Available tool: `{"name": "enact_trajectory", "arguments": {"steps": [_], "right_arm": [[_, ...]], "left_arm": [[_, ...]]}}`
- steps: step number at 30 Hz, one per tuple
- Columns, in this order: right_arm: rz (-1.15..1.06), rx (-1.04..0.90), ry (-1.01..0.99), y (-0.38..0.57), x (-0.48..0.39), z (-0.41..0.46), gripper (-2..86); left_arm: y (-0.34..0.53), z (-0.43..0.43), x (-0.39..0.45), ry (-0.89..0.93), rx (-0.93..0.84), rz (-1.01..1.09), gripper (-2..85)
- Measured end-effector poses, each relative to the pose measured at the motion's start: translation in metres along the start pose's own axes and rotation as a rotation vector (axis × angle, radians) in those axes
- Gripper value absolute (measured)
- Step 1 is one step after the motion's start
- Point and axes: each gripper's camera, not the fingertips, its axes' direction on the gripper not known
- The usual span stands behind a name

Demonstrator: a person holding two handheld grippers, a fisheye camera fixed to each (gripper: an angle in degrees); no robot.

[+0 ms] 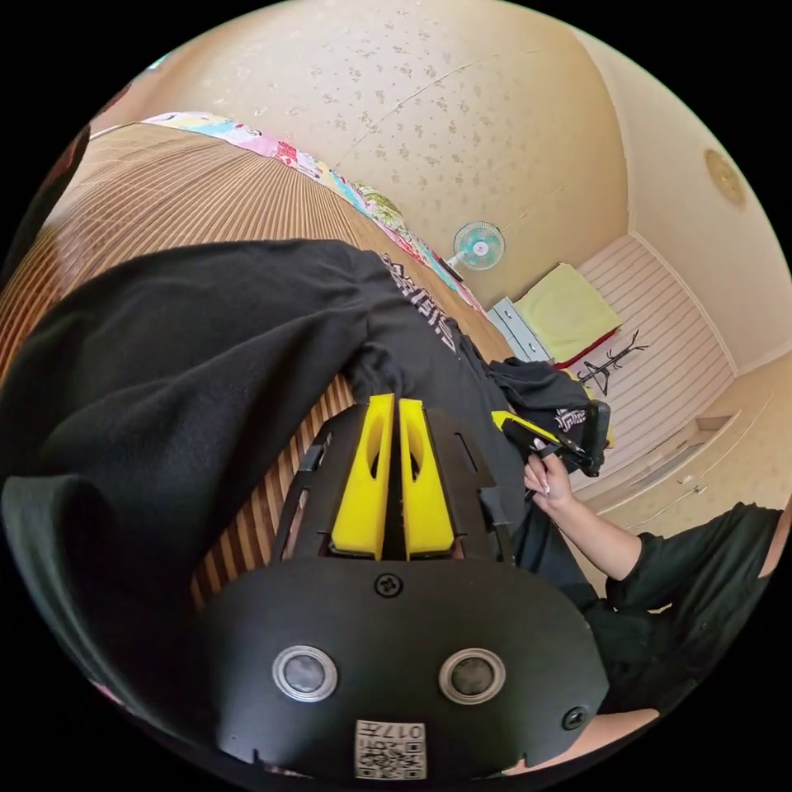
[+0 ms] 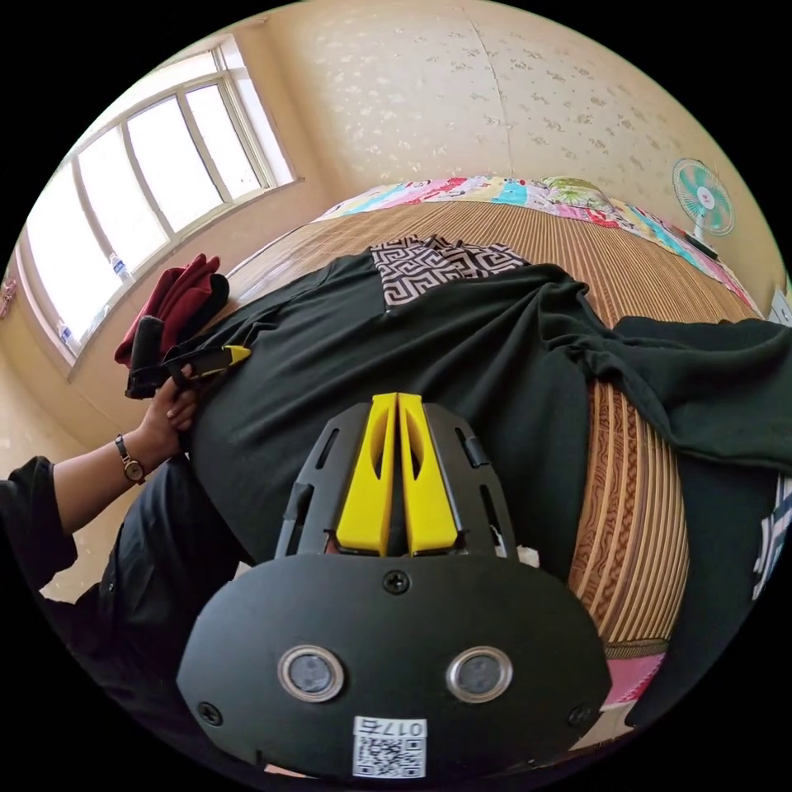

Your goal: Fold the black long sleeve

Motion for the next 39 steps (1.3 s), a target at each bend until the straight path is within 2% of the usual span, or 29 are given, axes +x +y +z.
{"name": "enact_trajectory", "arguments": {"steps": [4, 6, 9, 11, 13, 16, 18, 20, 22, 27, 32, 36, 39], "right_arm": [[-0.003, 0.001, -0.007, 0.001, 0.008, -0.014, 0.2], [0.006, 0.003, -0.038, 0.001, 0.017, -0.02, 0.2], [0.032, 0.009, -0.097, 0.0, 0.033, -0.03, 0.2], [0.038, 0.01, -0.111, -0.001, 0.04, -0.037, 0.2], [0.034, 0.012, -0.103, -0.002, 0.042, -0.042, 0.2], [0.027, 0.015, -0.088, -0.005, 0.044, -0.049, 0.2], [0.026, 0.018, -0.086, -0.006, 0.046, -0.054, 0.2], [0.03, 0.02, -0.096, -0.008, 0.051, -0.06, 0.2], [0.036, 0.021, -0.111, -0.01, 0.056, -0.064, 0.2], [0.057, 0.029, -0.164, -0.013, 0.072, -0.076, 0.2], [0.059, 0.032, -0.168, -0.02, 0.079, -0.086, 0.2], [0.067, 0.035, -0.186, -0.024, 0.085, -0.092, 0.2], [0.071, 0.037, -0.193, -0.027, 0.089, -0.096, 0.2]], "left_arm": [[0.011, -0.003, 0.078, -0.243, 0.009, 0.041, 3.0], [0.033, -0.017, 0.113, -0.304, 0.057, 0.054, 4.9], [0.088, -0.076, 0.156, -0.381, 0.22, 0.014, 5.1], [0.135, -0.144, 0.174, -0.425, 0.42, -0.027, 4.2], [0.145, -0.179, 0.167, -0.443, 0.419, -0.083, 4.4], [0.141, -0.2, 0.13, -0.531, 0.286, -0.236, 11.0], [0.137, -0.196, 0.101, -0.527, 0.186, -0.312, 12.7], [0.13, -0.184, 0.076, -0.451, 0.081, -0.326, 11.3], [0.126, -0.189, 0.072, -0.441, 0.049, -0.318, 4.2], [0.119, -0.264, 0.071, -0.56, 0.112, -0.349, -0.4], [0.118, -0.408, 0.08, -0.67, 0.307, -0.381, -0.8], [0.128, -0.493, 0.09, -0.788, 0.43, -0.312, -0.8], [0.165, -0.533, 0.052, -0.774, 0.479, -0.441, -0.6]]}}
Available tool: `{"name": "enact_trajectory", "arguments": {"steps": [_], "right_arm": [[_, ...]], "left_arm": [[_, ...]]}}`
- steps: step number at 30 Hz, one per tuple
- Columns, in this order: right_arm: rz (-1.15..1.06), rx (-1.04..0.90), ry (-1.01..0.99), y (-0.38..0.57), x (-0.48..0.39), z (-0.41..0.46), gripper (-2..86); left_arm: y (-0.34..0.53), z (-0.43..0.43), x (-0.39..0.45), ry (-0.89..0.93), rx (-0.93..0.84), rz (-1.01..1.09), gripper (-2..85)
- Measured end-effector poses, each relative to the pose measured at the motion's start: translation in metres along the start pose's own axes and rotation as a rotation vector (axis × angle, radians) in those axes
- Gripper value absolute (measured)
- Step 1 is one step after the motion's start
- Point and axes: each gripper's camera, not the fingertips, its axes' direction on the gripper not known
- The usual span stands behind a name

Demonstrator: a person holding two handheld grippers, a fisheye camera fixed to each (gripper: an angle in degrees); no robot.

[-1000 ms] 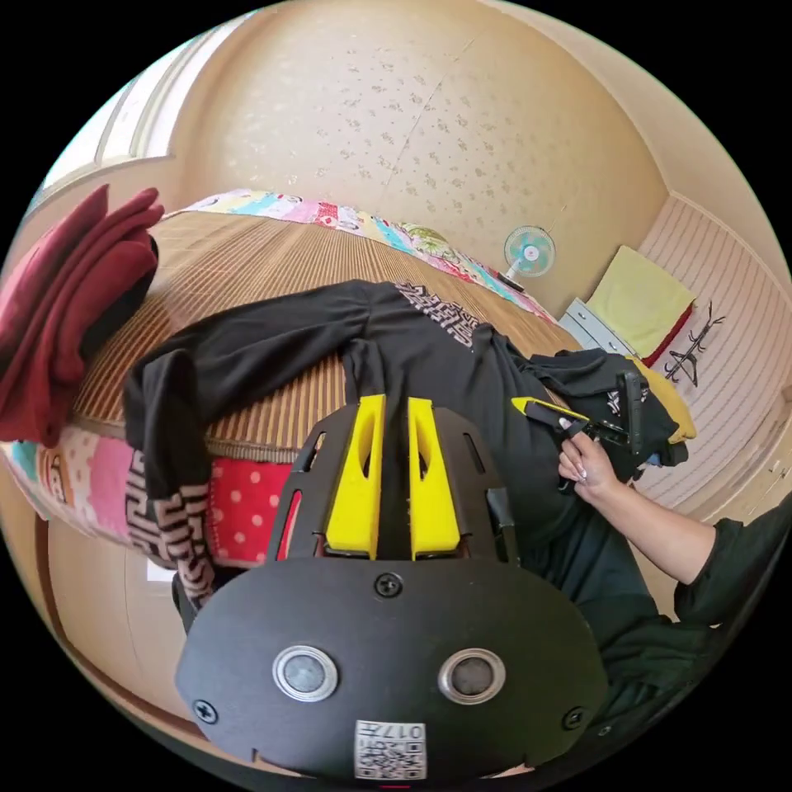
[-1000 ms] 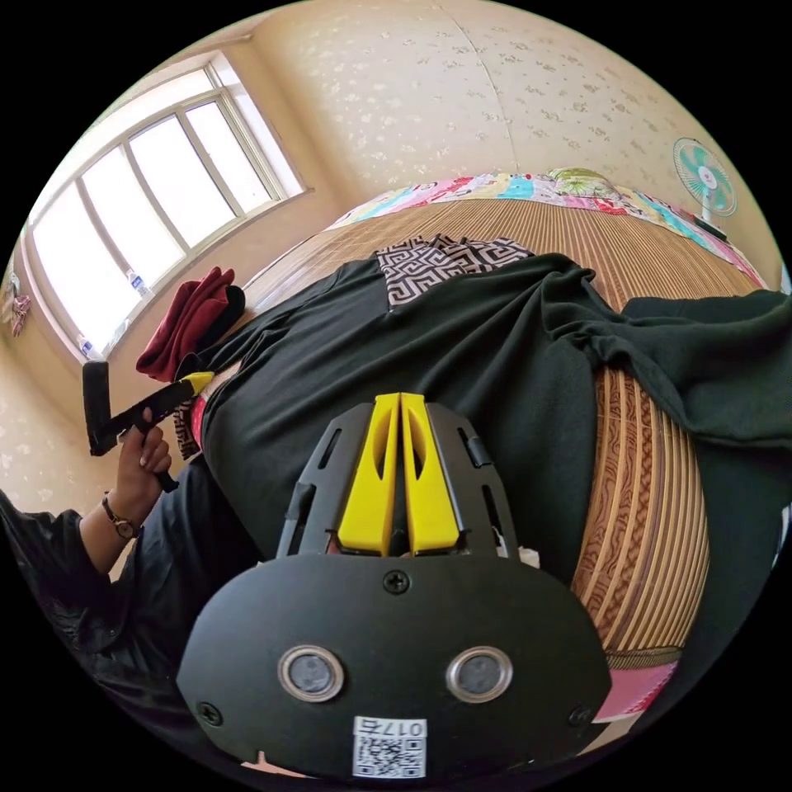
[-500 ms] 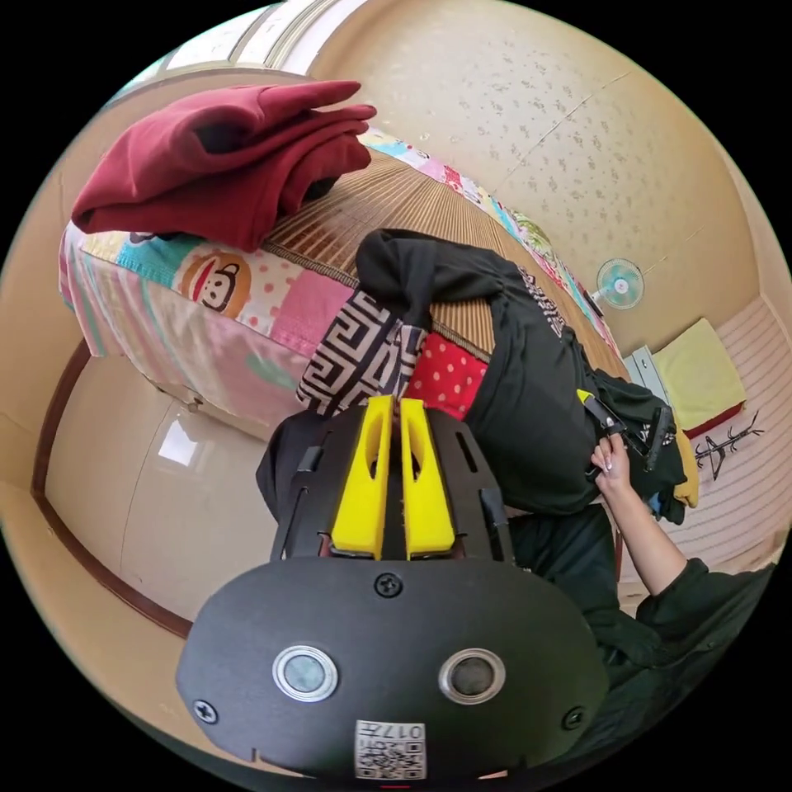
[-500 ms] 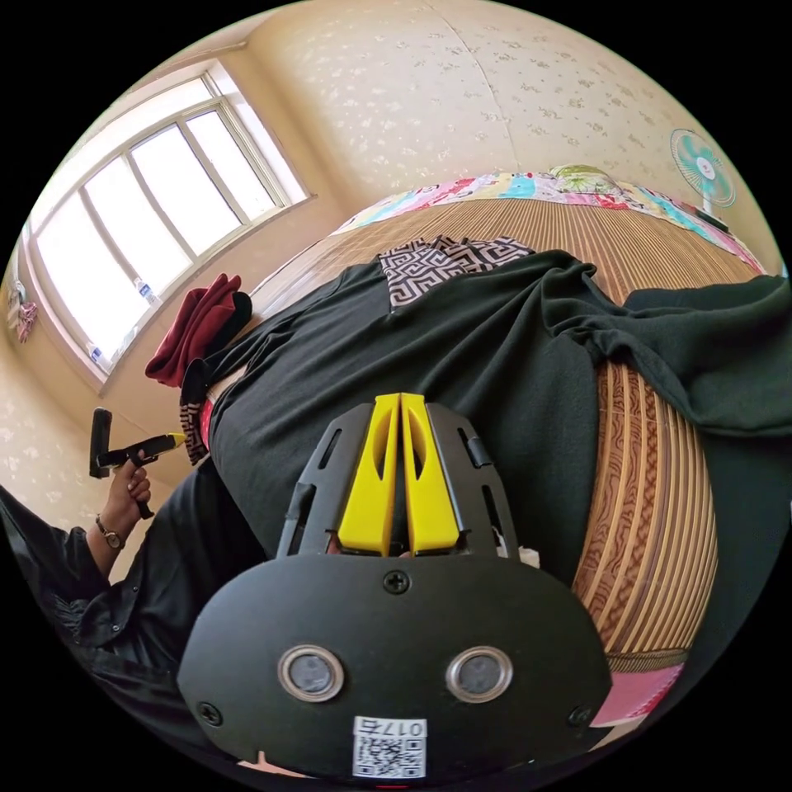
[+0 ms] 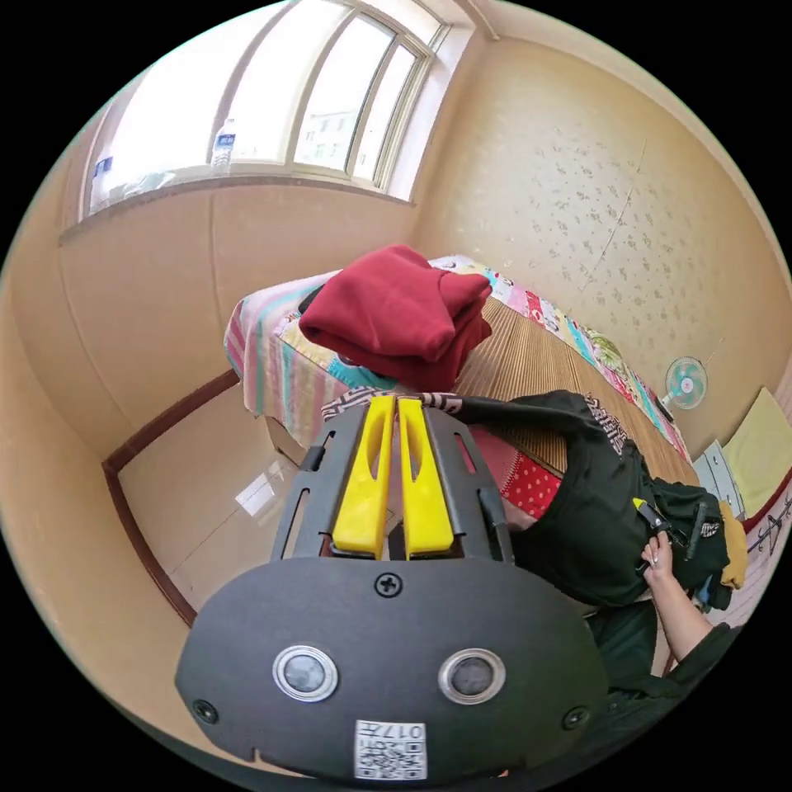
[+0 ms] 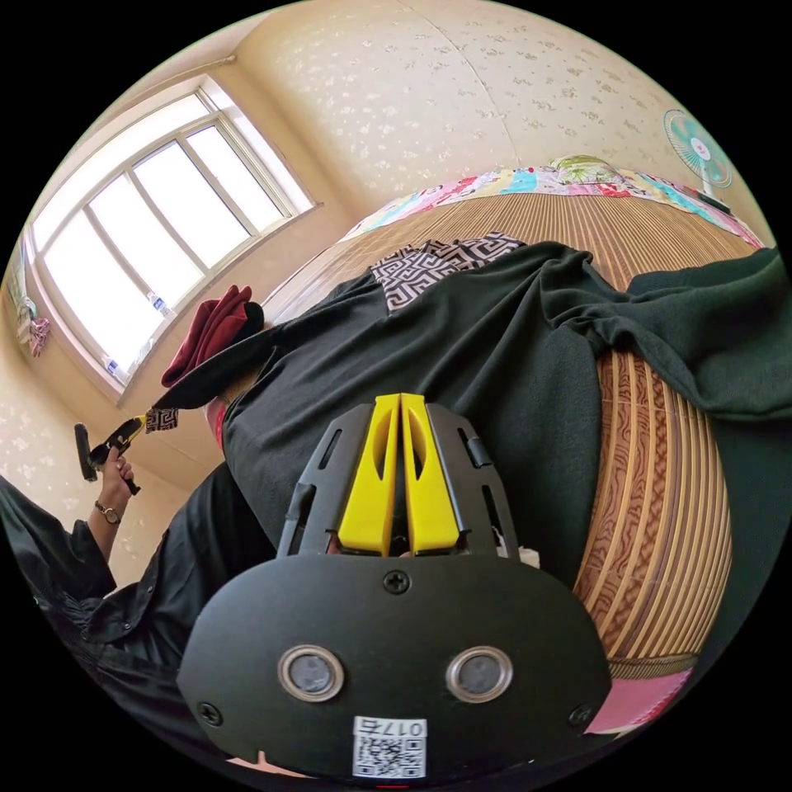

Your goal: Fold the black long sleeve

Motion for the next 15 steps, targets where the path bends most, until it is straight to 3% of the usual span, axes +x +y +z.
{"name": "enact_trajectory", "arguments": {"steps": [6, 11, 13, 15], "right_arm": [[0.003, 0.002, -0.006, -0.008, 0.003, -0.008, 0.2], [0.008, 0.002, -0.016, -0.015, 0.007, -0.014, 0.2], [0.011, 0.003, -0.022, -0.017, 0.008, -0.017, 0.2], [0.014, 0.004, -0.027, -0.019, 0.01, -0.019, 0.2]], "left_arm": [[0.088, 0.039, -0.178, 0.321, -0.085, -0.682, 3.2], [0.164, 0.107, -0.252, 0.807, -0.078, -1.338, 10.5], [0.17, 0.124, -0.248, 0.931, -0.057, -1.461, 11.8], [0.154, 0.13, -0.236, 0.97, -0.098, -1.449, 12.6]]}}
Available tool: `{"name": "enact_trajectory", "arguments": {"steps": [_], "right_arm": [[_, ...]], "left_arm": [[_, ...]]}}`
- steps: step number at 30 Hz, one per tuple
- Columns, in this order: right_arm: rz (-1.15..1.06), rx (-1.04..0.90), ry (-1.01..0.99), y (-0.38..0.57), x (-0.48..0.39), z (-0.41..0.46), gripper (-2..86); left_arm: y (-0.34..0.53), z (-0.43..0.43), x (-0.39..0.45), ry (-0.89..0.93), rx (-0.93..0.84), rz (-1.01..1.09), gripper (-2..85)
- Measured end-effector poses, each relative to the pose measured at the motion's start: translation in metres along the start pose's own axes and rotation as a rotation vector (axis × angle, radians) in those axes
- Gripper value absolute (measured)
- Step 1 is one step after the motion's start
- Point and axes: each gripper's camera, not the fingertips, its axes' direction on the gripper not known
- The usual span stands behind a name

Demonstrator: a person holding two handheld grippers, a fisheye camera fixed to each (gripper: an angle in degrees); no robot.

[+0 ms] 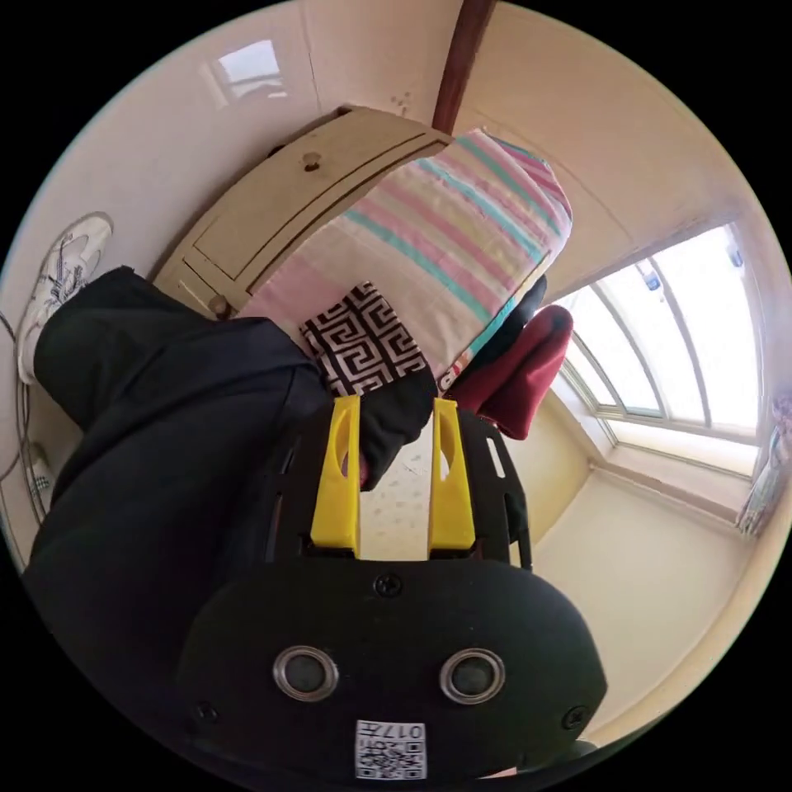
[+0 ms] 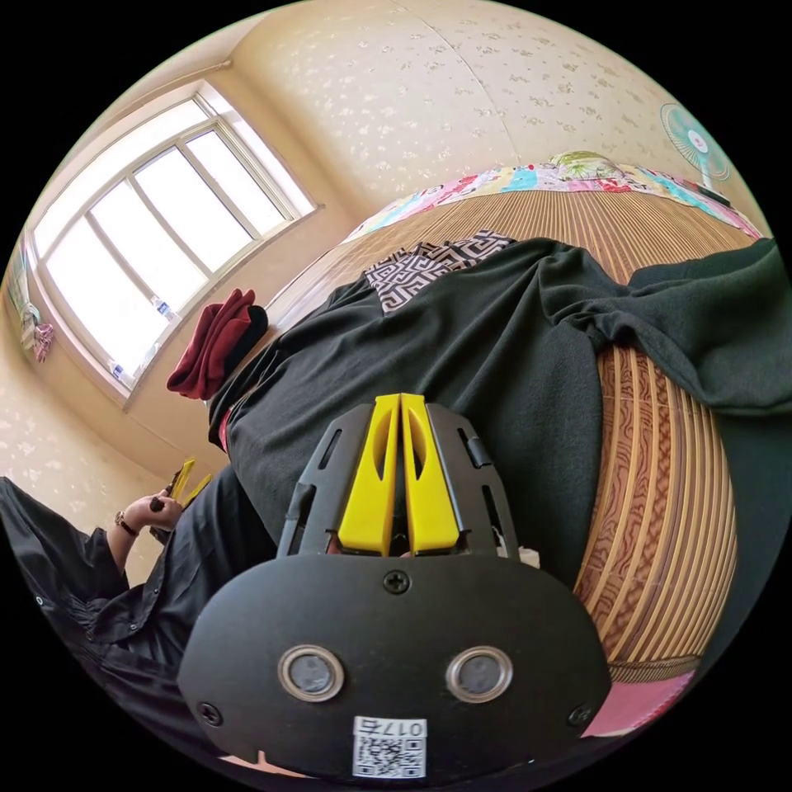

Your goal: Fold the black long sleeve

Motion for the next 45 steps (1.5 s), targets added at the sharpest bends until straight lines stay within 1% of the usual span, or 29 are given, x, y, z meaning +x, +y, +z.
{"name": "enact_trajectory", "arguments": {"steps": [2, 7, 11, 13, 15, 16, 18, 20, 21, 23, 24, 25, 26, 27, 28, 29, 30, 31, 32, 33, 34, 35, 37, 39, 42, 44, 45], "right_arm": [[0.002, 0.001, -0.003, -0.002, 0.001, -0.002, 0.2], [0.004, 0.004, -0.006, -0.007, 0.002, -0.007, 0.2], [0.007, 0.005, -0.015, -0.011, 0.004, -0.011, 0.2], [0.011, 0.006, -0.022, -0.012, 0.005, -0.013, 0.2], [0.015, 0.007, -0.029, -0.013, 0.006, -0.015, 0.2], [0.018, 0.008, -0.034, -0.014, 0.007, -0.016, 0.2], [0.025, 0.011, -0.046, -0.015, 0.01, -0.018, 0.2], [0.032, 0.014, -0.06, -0.016, 0.013, -0.019, 0.2], [0.034, 0.015, -0.064, -0.016, 0.013, -0.02, 0.2], [0.037, 0.018, -0.069, -0.017, 0.014, -0.021, 0.2], [0.036, 0.018, -0.069, -0.017, 0.014, -0.021, 0.2], [0.035, 0.018, -0.065, -0.018, 0.014, -0.022, 0.2], [0.033, 0.017, -0.06, -0.018, 0.013, -0.022, 0.2], [0.032, 0.017, -0.059, -0.018, 0.012, -0.023, 0.2], [0.033, 0.017, -0.061, -0.019, 0.012, -0.024, 0.2], [0.036, 0.018, -0.068, -0.019, 0.014, -0.025, 0.2], [0.038, 0.018, -0.074, -0.019, 0.014, -0.026, 0.2], [0.043, 0.018, -0.087, -0.019, 0.017, -0.027, 0.2], [0.05, 0.019, -0.102, -0.019, 0.019, -0.028, 0.2], [0.054, 0.02, -0.109, -0.019, 0.02, -0.029, 0.2], [0.06, 0.02, -0.122, -0.02, 0.022, -0.03, 0.2], [0.065, 0.02, -0.133, -0.02, 0.024, -0.03, 0.1], [0.072, 0.02, -0.144, -0.02, 0.026, -0.031, 0.1], [0.073, 0.019, -0.15, -0.019, 0.027, -0.031, 0.1], [0.075, 0.021, -0.159, -0.019, 0.028, -0.032, 0.1], [0.078, 0.02, -0.167, -0.019, 0.028, -0.032, 0.2], [0.078, 0.021, -0.167, -0.019, 0.027, -0.032, 0.2]], "left_arm": [[0.011, 0.031, 0.017, -0.061, -0.09, 0.004, 13.3], [0.011, 0.073, 0.017, -0.131, -0.171, -0.029, 12.9], [0.011, 0.081, -0.006, -0.078, -0.11, -0.069, 11.3], [0.015, 0.079, -0.016, -0.091, -0.102, -0.082, 9.3], [0.026, 0.069, -0.008, -0.076, -0.043, 0.006, 5.1], [0.036, 0.065, 0.006, -0.066, -0.016, 0.082, 3.3], [0.058, 0.073, 0.04, -0.075, -0.018, 0.23, 1.9], [0.109, 0.111, 0.099, -0.097, -0.038, 0.526, 1.3], [0.128, 0.127, 0.112, -0.108, -0.053, 0.606, 1.2], [0.22, 0.215, 0.151, -0.159, -0.152, 0.962, 1.1], [0.248, 0.241, 0.156, -0.178, -0.187, 1.062, 1.1], [0.31, 0.297, 0.153, -0.228, -0.253, 1.25, 1.2], [0.375, 0.354, 0.133, -0.293, -0.334, 1.416, 1.4], [0.407, 0.384, 0.117, -0.33, -0.393, 1.489, 1.5], [0.464, 0.442, 0.073, -0.412, -0.538, 1.606, 2.0], [0.515, 0.496, 0.011, -0.5, -0.711, 1.694, 2.7], [0.536, 0.519, -0.024, -0.54, -0.801, 1.719, 3.3], [0.564, 0.555, -0.099, -0.611, -0.969, 1.715, 4.4], [0.575, 0.578, -0.167, -0.669, -1.104, 1.652, 5.8], [0.576, 0.585, -0.198, -0.693, -1.152, 1.614, 6.5], [0.572, 0.588, -0.248, -0.735, -1.178, 1.561, 8.1], [0.564, 0.581, -0.283, -0.757, -1.164, 1.53, 9.1], [0.55, 0.564, -0.316, -0.739, -1.139, 1.489, 9.7], [0.533, 0.546, -0.329, -0.712, -1.083, 1.471, 9.7], [0.501, 0.525, -0.311, -0.678, -0.875, 1.521, 9.3], [0.468, 0.523, -0.283, -0.712, -0.654, 1.551, 9.3], [0.459, 0.527, -0.278, -0.73, -0.609, 1.548, 9.5]]}}
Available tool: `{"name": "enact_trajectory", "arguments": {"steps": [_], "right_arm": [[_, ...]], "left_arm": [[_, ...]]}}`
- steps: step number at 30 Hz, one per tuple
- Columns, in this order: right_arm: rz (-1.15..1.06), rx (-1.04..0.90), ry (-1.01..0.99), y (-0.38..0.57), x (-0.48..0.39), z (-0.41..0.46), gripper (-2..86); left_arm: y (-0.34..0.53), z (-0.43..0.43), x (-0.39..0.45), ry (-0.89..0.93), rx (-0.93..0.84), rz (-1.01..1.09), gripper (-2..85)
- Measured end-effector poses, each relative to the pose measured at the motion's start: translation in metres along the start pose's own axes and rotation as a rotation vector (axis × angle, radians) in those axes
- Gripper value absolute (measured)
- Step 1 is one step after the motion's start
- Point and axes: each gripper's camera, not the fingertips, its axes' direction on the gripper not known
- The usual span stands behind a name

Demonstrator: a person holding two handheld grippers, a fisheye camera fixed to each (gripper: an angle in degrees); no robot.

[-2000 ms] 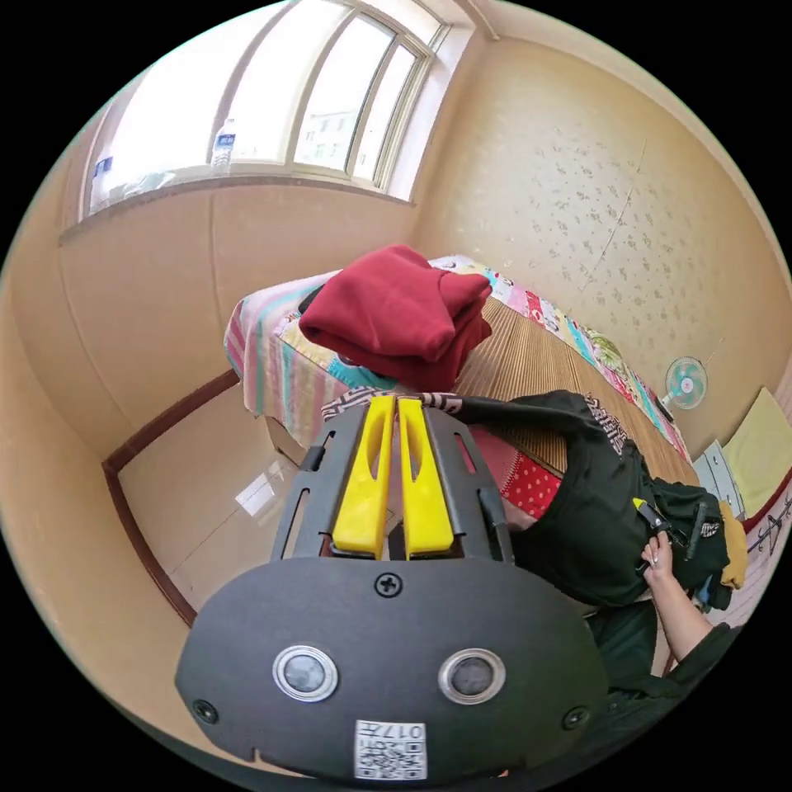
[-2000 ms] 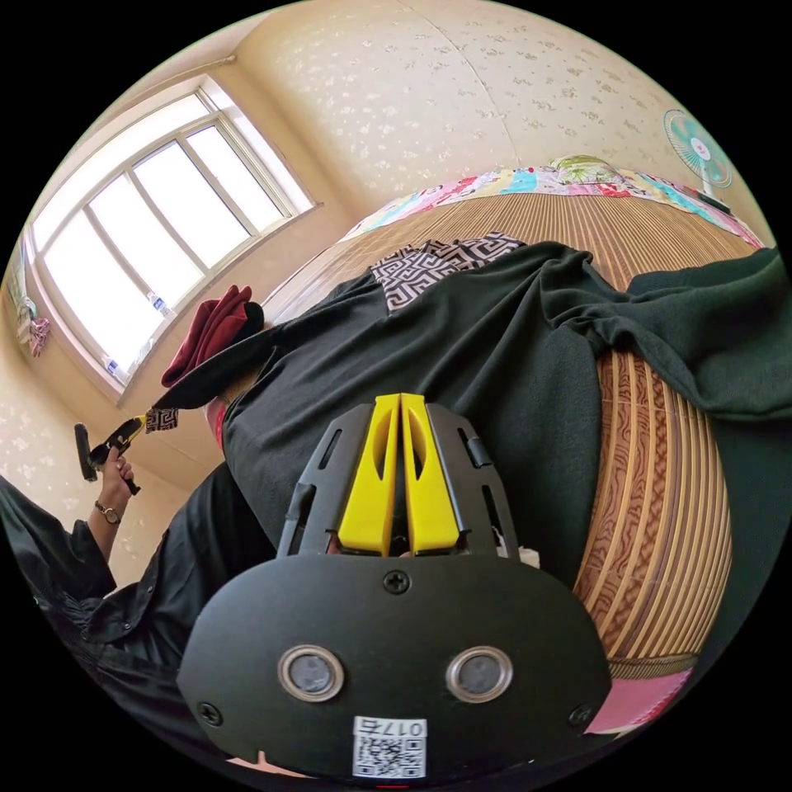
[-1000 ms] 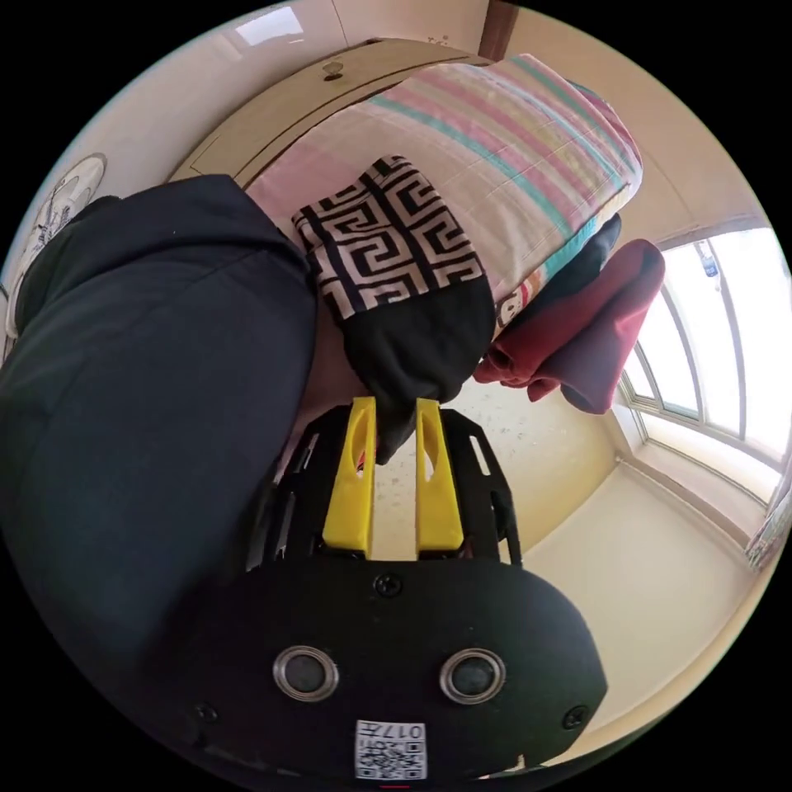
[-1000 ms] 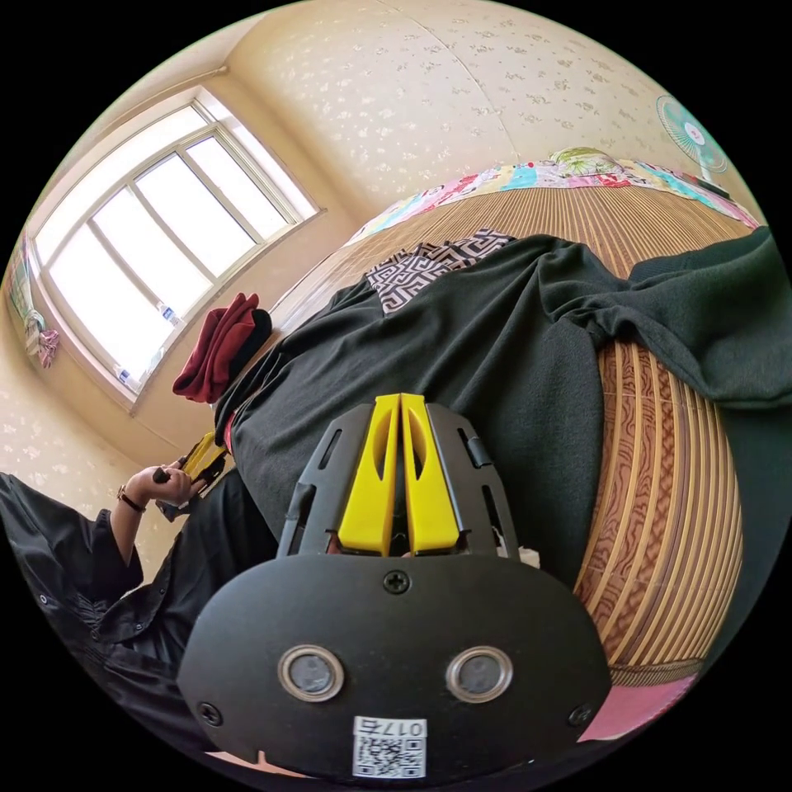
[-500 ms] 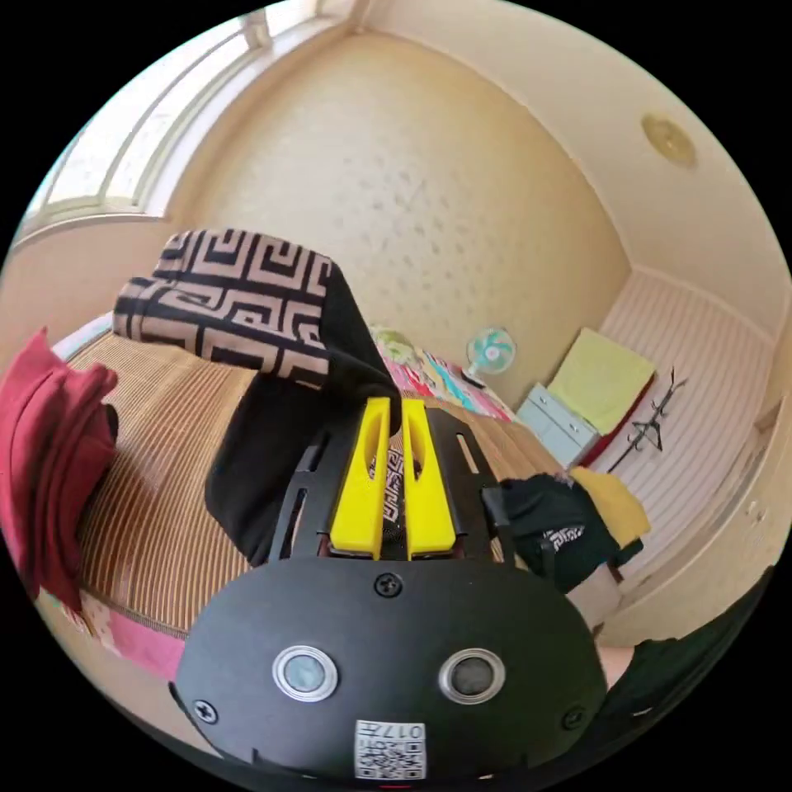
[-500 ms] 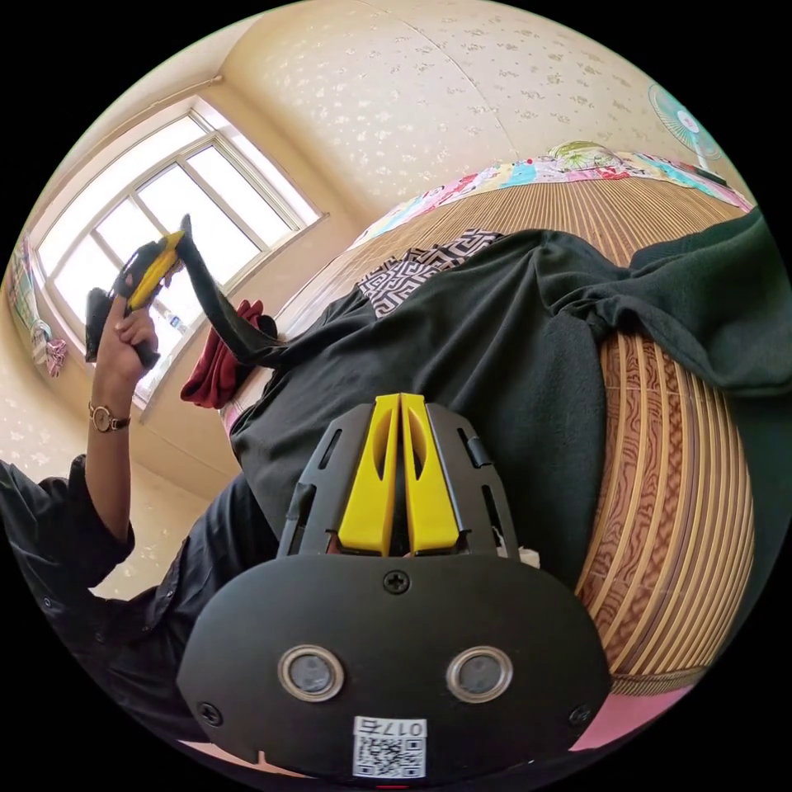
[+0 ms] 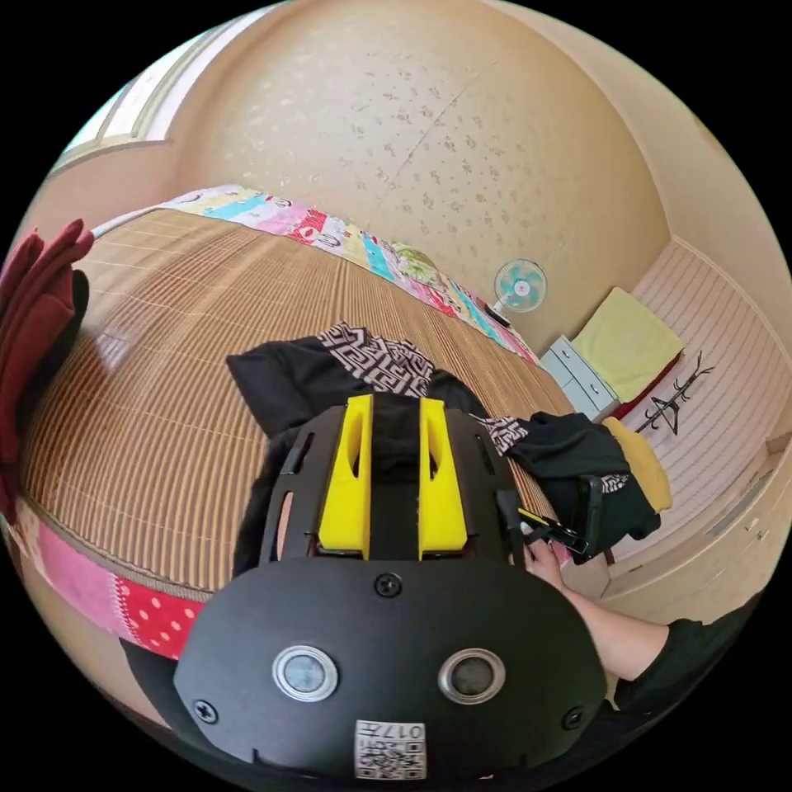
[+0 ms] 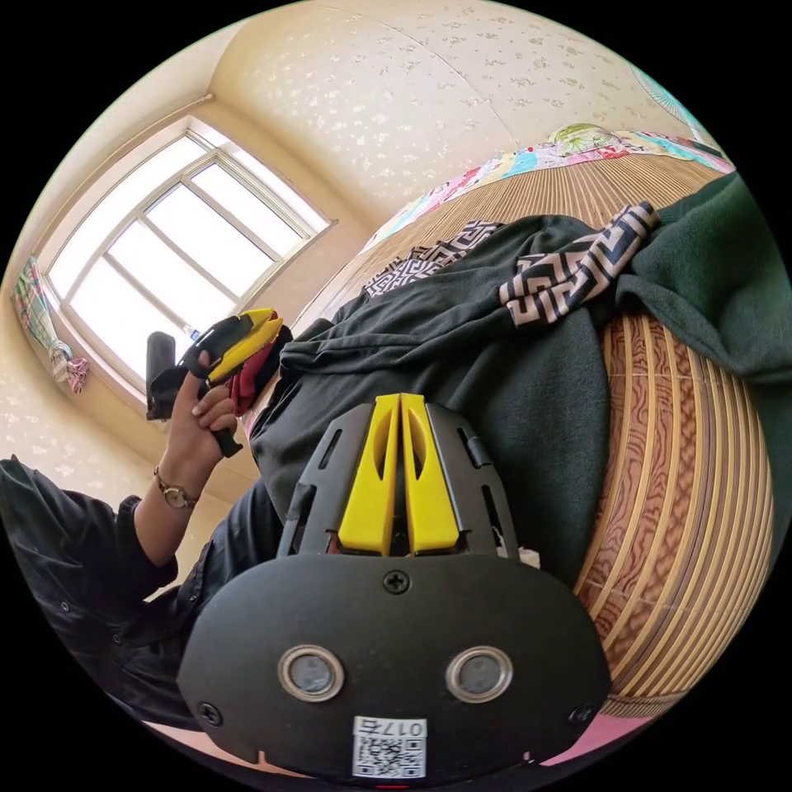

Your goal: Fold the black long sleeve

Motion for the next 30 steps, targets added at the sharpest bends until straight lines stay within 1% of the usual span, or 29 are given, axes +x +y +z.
{"name": "enact_trajectory", "arguments": {"steps": [1, 3, 4, 5, 6, 7, 8, 9, 11, 13, 16, 19, 21, 24, 26, 28, 30], "right_arm": [[0.0, 0.0, 0.0, 0.0, -0.001, 0.0, 0.2], [0.0, 0.0, -0.002, 0.001, -0.002, 0.0, 0.2], [0.001, 0.0, -0.004, 0.001, -0.002, 0.0, 0.2], [0.001, 0.0, -0.004, 0.002, -0.003, 0.001, 0.2], [0.002, 0.0, -0.004, 0.002, -0.003, 0.001, 0.1], [0.002, 0.0, -0.005, 0.002, -0.004, 0.001, 0.2], [0.002, 0.0, -0.006, 0.003, -0.005, 0.002, 0.2], [0.003, 0.0, -0.006, 0.003, -0.006, 0.002, 0.2], [0.002, 0.001, -0.006, 0.005, -0.008, 0.004, 0.1], [0.0, 0.002, -0.003, 0.006, -0.01, 0.005, 0.1], [0.003, -0.001, -0.009, 0.007, -0.011, 0.008, 0.1], [0.004, -0.003, -0.013, 0.007, -0.013, 0.013, 0.2], [0.007, -0.005, -0.018, 0.008, -0.014, 0.015, 0.2], [0.013, -0.007, -0.025, 0.008, -0.016, 0.02, 0.2], [0.017, -0.01, -0.031, 0.009, -0.017, 0.024, 0.2], [0.017, -0.009, -0.033, 0.009, -0.019, 0.027, 0.2], [0.015, -0.008, -0.03, 0.01, -0.023, 0.031, 0.2]], "left_arm": [[-0.013, 0.005, -0.02, -0.049, -0.005, -0.048, 10.5], [-0.033, 0.028, -0.051, -0.085, -0.055, -0.114, 13.2], [-0.043, 0.05, -0.068, -0.108, -0.106, -0.141, 15.3], [-0.049, 0.078, -0.084, -0.136, -0.181, -0.169, 15.4], [-0.051, 0.093, -0.091, -0.142, -0.22, -0.184, 15.5], [-0.052, 0.122, -0.103, -0.12, -0.289, -0.194, 14.4], [-0.053, 0.148, -0.111, -0.076, -0.342, -0.177, 11.8], [-0.054, 0.159, -0.113, -0.062, -0.358, -0.161, 9.8], [-0.064, 0.196, -0.116, -0.06, -0.401, -0.042, 4.7], [-0.078, 0.214, -0.123, -0.067, -0.419, 0.0, 4.1], [-0.106, 0.23, -0.153, -0.102, -0.409, -0.047, 3.9], [-0.125, 0.25, -0.169, -0.17, -0.403, 0.073, 3.7], [-0.13, 0.26, -0.188, -0.124, -0.406, 0.076, 3.7], [-0.129, 0.262, -0.242, 0.066, -0.389, -0.057, 3.7], [-0.117, 0.256, -0.28, 0.228, -0.394, -0.127, 3.9], [-0.104, 0.242, -0.288, 0.255, -0.388, -0.115, 4.4], [-0.089, 0.218, -0.286, 0.214, -0.372, -0.085, 5.7]]}}
